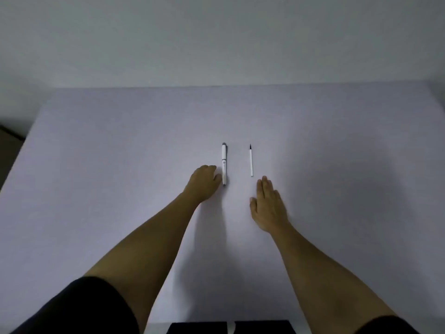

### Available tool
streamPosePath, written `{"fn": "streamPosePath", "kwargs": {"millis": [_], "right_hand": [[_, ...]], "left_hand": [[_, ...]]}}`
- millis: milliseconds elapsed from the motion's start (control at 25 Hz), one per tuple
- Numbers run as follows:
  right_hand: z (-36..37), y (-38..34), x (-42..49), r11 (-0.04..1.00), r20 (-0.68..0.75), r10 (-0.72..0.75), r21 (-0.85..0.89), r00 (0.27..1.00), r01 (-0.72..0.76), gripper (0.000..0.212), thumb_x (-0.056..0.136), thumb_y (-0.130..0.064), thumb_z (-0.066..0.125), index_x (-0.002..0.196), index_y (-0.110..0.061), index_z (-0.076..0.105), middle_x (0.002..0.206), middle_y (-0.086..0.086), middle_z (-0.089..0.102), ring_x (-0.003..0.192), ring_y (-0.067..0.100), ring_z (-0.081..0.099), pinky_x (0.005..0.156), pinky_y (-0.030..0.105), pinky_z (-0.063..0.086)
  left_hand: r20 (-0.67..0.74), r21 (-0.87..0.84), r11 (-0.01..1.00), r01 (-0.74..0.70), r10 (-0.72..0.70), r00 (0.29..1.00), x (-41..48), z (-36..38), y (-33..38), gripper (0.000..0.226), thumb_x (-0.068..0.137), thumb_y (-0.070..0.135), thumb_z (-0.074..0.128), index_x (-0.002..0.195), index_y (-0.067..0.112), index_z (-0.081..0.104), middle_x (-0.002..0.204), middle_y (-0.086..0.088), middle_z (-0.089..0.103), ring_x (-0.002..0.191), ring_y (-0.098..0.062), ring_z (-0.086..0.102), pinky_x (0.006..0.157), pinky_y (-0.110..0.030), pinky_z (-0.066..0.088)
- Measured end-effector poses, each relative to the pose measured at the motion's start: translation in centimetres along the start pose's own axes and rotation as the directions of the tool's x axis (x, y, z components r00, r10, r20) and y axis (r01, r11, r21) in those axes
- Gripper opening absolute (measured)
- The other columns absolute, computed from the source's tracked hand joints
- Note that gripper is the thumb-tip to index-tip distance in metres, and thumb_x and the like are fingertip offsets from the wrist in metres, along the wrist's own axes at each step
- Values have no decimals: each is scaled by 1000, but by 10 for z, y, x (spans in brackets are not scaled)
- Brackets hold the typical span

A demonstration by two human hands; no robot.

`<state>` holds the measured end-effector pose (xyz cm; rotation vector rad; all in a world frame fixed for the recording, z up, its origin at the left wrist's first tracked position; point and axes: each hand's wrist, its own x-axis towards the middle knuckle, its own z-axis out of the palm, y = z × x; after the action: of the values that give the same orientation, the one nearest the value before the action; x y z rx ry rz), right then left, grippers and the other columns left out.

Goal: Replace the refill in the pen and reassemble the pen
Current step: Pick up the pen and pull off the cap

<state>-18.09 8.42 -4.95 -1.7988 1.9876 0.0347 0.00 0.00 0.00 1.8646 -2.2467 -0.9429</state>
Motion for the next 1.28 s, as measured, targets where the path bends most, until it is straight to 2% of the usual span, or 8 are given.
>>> {"fn": "streamPosePath", "kwargs": {"millis": [120, 320, 720, 840, 960, 1040, 1160, 1280], "right_hand": [[14, 4, 4, 1000, -51, -1, 7, 999, 1, 60, 96, -33, 22, 147, -4, 6, 159, 14, 1, 147, 25, 3, 119, 38, 6], [29, 7, 4, 999, -223, -23, -35, 975, 16, 61, 89, -32, 26, 140, 1, 33, 149, 19, 36, 137, 33, 36, 109, 45, 20], [34, 16, 7, 998, -180, -59, -13, 982, 58, 68, 88, -40, 11, 146, -3, 16, 157, 13, 15, 146, 26, 14, 115, 36, 6], [27, 18, 8, 989, -196, -61, 117, 979, 85, 70, 88, -43, 12, 146, -5, 16, 158, 12, 15, 146, 23, 13, 116, 33, 7], [2, 7, 18, 901, -383, 41, 413, 923, 131, 48, 95, -25, 39, 137, -1, 39, 143, 19, 44, 134, 29, 40, 112, 32, 30], [-21, -4, 31, 827, -450, 55, 521, 891, 211, 35, 94, -16, 48, 125, -1, 52, 121, 19, 60, 108, 26, 58, 97, 26, 44], [-54, -17, 45, 710, -293, 41, 681, 955, 178, 33, 92, -24, 54, 123, -11, 57, 101, 6, 65, 82, 14, 62, 73, 2, 43], [-65, -21, 48, 638, -158, 14, 762, 987, 113, 28, 90, -25, 58, 115, -14, 62, 92, -1, 68, 68, -1, 66, 76, 17, 52]], "left_hand": [[-109, -25, 998, 61, -64, 992, 22, 8, 3, 23, 91, 17, 45, 78, -2, 51, 82, -25, 54, 82, -39, 53, 65, -36, 33], [-131, -74, 982, 171, -179, 975, 48, 26, 11, 32, 90, 27, 49, 96, -4, 55, 98, -25, 61, 89, -41, 58, 70, -37, 40], [-173, -166, 956, 240, -268, 948, 53, 31, 19, 23, 90, 16, 45, 96, -5, 55, 95, -25, 62, 85, -40, 58, 64, -35, 35], [-169, -191, 967, 171, -204, 964, 37, 22, 6, 19, 90, 18, 48, 89, 0, 54, 80, -17, 57, 77, -36, 54, 63, -35, 35], [-130, -288, 953, 94, -136, 982, 22, 11, -8, 19, 90, 23, 53, 91, 4, 55, 77, -14, 61, 71, -32, 53, 64, -38, 42], [-112, -299, 954, 28, -64, 992, 13, 5, -16, 18, 90, 24, 55, 92, 7, 56, 81, -16, 65, 73, -32, 56, 65, -38, 44], [-94, -249, 963, -107, 86, 992, 1, -3, -18, 14, 90, 21, 55, 95, 9, 58, 85, -15, 66, 74, -29, 57, 65, -35, 43], [-131, -121, 953, -279, 263, 956, -10, -4, -16, 16, 91, 16, 53, 104, 8, 60, 90, -11, 65, 72, -19, 51, 63, -23, 36]]}}
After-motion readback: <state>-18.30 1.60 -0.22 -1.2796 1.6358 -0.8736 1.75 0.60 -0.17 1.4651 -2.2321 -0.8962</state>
